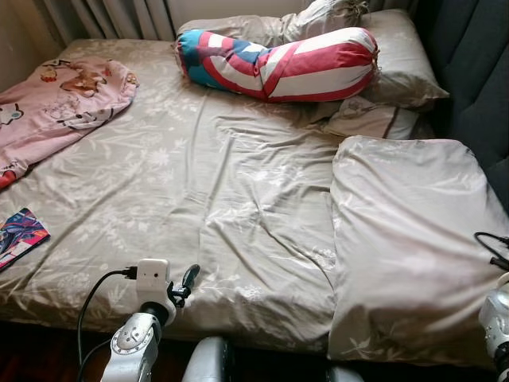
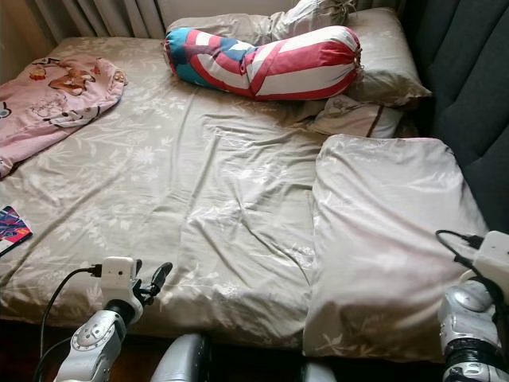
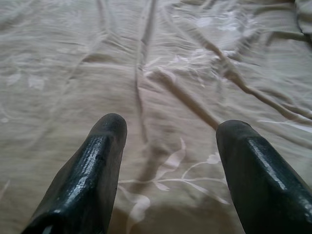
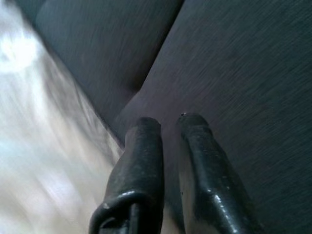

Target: Clean up the room

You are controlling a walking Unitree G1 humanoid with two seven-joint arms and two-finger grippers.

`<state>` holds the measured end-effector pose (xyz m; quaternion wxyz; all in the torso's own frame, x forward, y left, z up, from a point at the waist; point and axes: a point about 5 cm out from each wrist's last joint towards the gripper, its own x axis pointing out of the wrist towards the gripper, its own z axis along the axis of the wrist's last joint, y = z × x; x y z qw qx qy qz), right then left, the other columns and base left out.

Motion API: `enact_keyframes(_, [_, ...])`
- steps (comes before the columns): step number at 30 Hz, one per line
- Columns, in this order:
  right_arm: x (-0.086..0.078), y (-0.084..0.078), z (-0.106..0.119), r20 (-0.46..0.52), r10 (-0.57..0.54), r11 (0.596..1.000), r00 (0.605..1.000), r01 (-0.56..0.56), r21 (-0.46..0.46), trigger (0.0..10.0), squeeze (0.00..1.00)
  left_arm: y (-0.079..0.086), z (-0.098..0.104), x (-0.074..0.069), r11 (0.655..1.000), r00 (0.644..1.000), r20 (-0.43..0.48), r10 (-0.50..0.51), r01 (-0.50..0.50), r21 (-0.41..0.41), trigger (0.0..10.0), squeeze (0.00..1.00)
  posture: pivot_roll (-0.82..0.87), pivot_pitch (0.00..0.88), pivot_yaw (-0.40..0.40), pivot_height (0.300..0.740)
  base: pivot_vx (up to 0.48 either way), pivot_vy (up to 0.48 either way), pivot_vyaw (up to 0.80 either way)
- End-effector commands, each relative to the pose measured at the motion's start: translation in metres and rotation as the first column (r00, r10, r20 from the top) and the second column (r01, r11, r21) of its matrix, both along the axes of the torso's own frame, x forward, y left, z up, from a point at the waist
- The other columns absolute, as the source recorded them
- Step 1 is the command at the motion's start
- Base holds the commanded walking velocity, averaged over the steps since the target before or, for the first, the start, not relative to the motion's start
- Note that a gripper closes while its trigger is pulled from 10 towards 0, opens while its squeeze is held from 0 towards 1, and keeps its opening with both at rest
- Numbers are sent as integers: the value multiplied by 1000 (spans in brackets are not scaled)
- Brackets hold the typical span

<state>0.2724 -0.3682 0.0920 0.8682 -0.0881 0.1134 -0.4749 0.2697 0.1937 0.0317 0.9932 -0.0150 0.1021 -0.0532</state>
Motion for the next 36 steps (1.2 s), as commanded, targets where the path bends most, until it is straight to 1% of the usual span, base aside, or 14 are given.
enact_keyframes(1, [-1, 0, 2, 20, 12, 1000, 1000, -12, -14, 10000, 1000, 1, -3, -2, 1000, 1000, -17, -8, 8, 17, 10000, 0, -50, 115, 16, 649, 0, 0, 0])
enact_keyframes(3, [7, 7, 6, 69, 80, 997, 994, -79, -17, 10000, 1000, 0, -4, -2, 1000, 1000, -18, -9, 10, 17, 10000, 0, -48, 113, 16, 649, 0, 0, 0])
enact_keyframes(4, [9, 10, 8, 80, 108, 994, 991, -106, -22, 10000, 4, 0, -4, -2, 1000, 1000, -18, -10, 10, 16, 10000, 0, -48, 113, 16, 649, 0, 0, 0])
enact_keyframes(7, [28, 36, 11, 170, 312, 948, 935, -319, 15, 10000, 0, -1, -4, -1, 1000, 1000, -18, -10, 10, 14, 10000, 0, -51, 108, 14, 649, 0, 0, 0])
enact_keyframes(8, [38, 59, 4, 202, 437, 884, 876, -460, 83, 10000, 0, -1, -5, -1, 1000, 1000, -20, -8, 9, 11, 10000, 0, -53, 108, 13, 649, 0, 0, 0])
enact_keyframes(11, [41, 93, -18, 189, 569, 787, 801, -596, 160, 10000, 0, -2, -7, -1, 1000, 1000, -28, -5, 5, 3, 10000, 0, -59, 103, 10, 649, 0, 0, 0])
enact_keyframes(14, [35, 104, -35, 139, 570, 785, 810, -587, 199, 10000, 0, -3, -7, 0, 1000, 1000, -30, -3, 3, -3, 10000, 0, -56, 99, 8, 662, 0, 0, 0])
enact_keyframes(18, [24, 117, -60, 150, 540, 767, 828, -557, 319, 10000, 0, -4, -9, 2, 1000, 999, -39, -1, 0, -16, 10000, 0, -54, 91, 6, 687, 0, 0, 0])
enact_keyframes(20, [13, 131, -80, 115, 598, 705, 794, -588, 395, 10000, 0, -3, -16, 2, 999, 997, -73, 16, -19, -36, 10000, 0, -63, 81, 8, 702, 0, 0, 0])
enact_keyframes(22, [6, 136, -90, 64, 634, 688, 771, -599, 410, 10000, 0, -2, -19, 3, 997, 995, -97, 36, -42, -59, 10000, 0, -58, 76, 4, 717, 0, 0, 0])
enact_keyframes(24, [2, 135, -94, 31, 634, 699, 772, -590, 404, 10000, 0, -2, -21, 5, 996, 993, -110, 49, -57, -72, 10000, 0, -57, 76, 4, 732, 0, 0, 0])
enact_keyframes(30, [-4, 145, -106, 13, 692, 638, 722, -621, 456, 10000, 0, 1, -37, 5, 989, 969, -232, 89, -114, -98, 10000, 0, -66, 68, 1, 740, 0, 0, 0])
enact_keyframes(32, [-5, 146, -107, 10, 694, 635, 720, -619, 463, 10000, 0, 1, -39, 5, 987, 964, -248, 93, -122, -103, 10000, 0, -55, 66, 1, 740, 0, 0, 0])
enact_keyframes(36, [-11, 153, -116, 2, 689, 625, 724, -597, 503, 10000, 0, 3, -58, -8, 970, 914, -382, 134, -199, -136, 10000, 0, -58, 59, 7, 740, 0, 0, 0])
